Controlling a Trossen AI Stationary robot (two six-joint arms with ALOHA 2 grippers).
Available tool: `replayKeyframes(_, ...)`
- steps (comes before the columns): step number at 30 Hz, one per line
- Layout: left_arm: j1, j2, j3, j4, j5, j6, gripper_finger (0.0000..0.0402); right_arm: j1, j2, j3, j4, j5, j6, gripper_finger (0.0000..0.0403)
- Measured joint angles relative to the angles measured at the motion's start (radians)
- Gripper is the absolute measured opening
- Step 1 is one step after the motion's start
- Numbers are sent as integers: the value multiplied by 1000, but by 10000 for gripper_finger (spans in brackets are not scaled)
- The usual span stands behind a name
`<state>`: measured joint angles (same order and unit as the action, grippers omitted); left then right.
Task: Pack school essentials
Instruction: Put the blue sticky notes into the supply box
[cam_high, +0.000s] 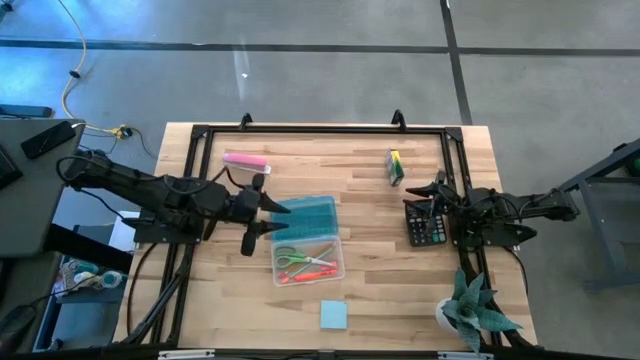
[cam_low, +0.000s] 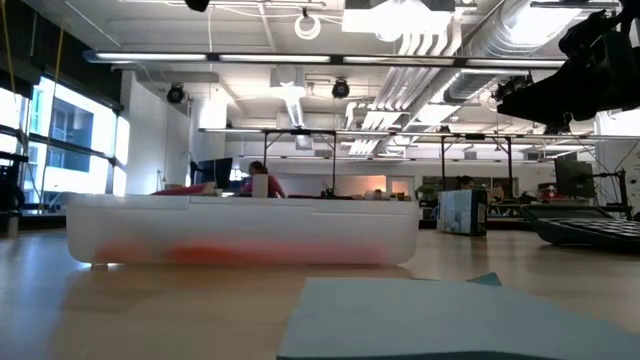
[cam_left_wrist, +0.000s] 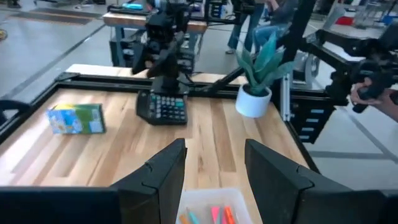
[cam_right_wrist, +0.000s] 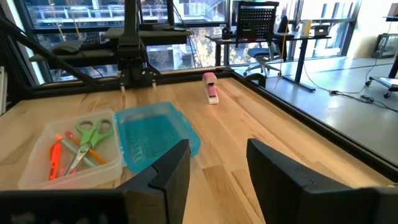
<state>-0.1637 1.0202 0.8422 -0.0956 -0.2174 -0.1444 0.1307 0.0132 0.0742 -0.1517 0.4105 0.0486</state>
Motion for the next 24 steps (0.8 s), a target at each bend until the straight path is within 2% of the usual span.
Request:
replayKeyframes(15, -43, 328, 217, -146, -11, 44, 156, 0, 6, 0, -1, 4, 30, 149)
replayKeyframes(24, -87, 485, 296, -161, -3, -33, 156, 0, 6, 0, -1, 5, 30, 149)
